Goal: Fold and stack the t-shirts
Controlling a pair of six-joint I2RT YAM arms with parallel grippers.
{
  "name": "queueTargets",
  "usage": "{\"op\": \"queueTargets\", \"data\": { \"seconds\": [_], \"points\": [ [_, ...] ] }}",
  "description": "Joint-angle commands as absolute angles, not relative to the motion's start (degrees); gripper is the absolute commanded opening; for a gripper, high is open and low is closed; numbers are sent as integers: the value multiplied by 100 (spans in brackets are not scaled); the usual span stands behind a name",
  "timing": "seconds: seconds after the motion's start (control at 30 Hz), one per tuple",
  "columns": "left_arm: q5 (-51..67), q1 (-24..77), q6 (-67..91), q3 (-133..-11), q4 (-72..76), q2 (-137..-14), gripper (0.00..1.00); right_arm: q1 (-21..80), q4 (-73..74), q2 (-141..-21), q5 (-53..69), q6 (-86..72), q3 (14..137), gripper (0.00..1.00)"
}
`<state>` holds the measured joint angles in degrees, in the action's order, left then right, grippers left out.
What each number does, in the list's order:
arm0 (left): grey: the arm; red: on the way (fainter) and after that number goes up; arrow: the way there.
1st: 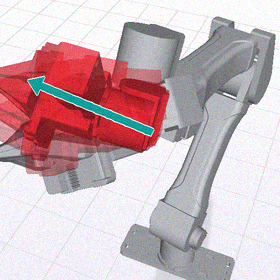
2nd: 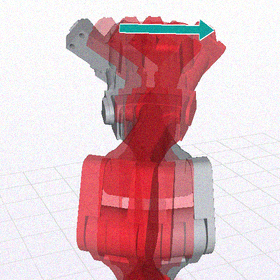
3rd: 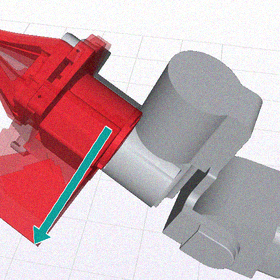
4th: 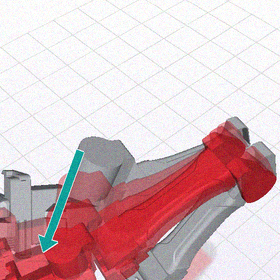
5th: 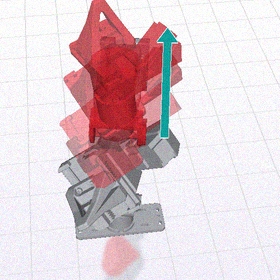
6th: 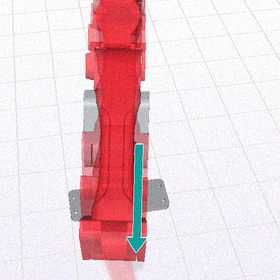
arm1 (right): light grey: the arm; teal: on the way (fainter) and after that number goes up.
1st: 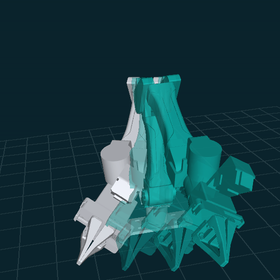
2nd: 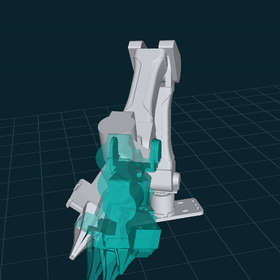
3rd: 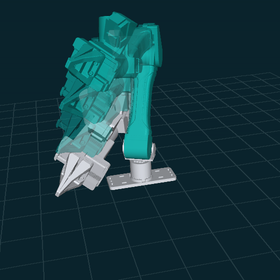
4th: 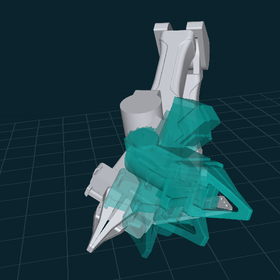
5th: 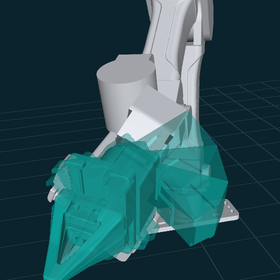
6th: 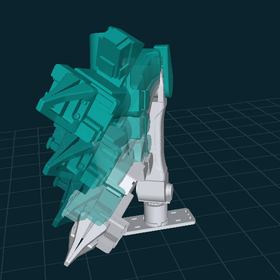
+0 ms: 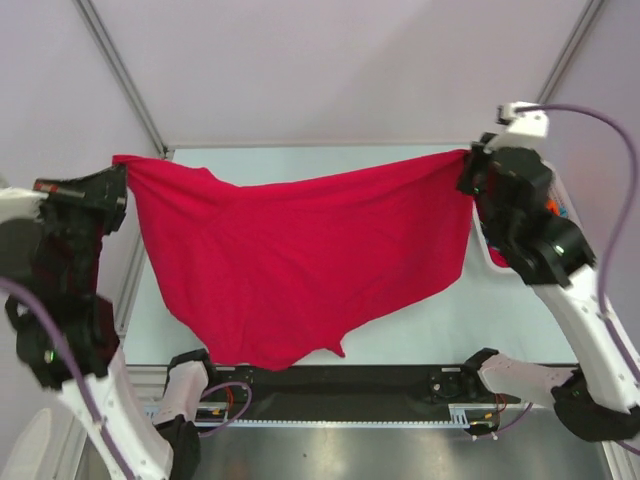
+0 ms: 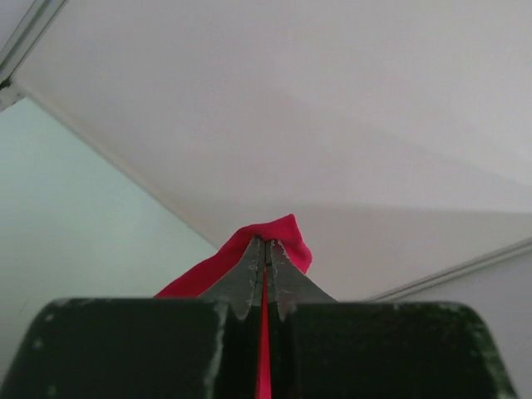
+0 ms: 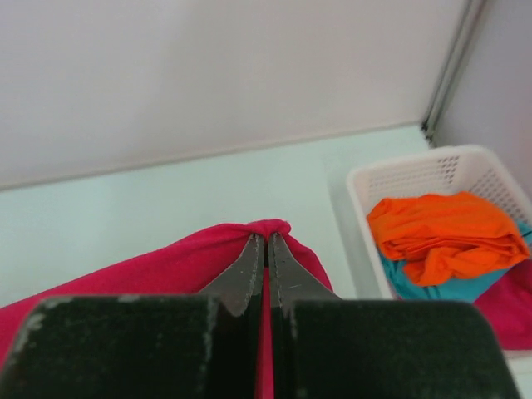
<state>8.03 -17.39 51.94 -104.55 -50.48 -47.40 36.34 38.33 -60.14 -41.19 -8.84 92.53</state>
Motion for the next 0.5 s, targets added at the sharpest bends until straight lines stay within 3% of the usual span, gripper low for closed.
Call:
{"op": "queueTargets", "data": {
  "seconds": [0.0, 0.17, 0.47],
  "points": [
    [720, -1723, 5019, -9310, -4062, -5395, 0, 2937, 3763, -6836, -2535, -1353, 8974, 0],
    [800, -1723, 5045, -8255, -3165, -6369, 0, 2400, 3489, -8248, -2040, -1406, 8876, 0],
    [1054, -1679, 4993, -8769, -2742, -8304, 0, 2223, 3305, -10580, -2390, -1881, 9729, 0]
  ]
}}
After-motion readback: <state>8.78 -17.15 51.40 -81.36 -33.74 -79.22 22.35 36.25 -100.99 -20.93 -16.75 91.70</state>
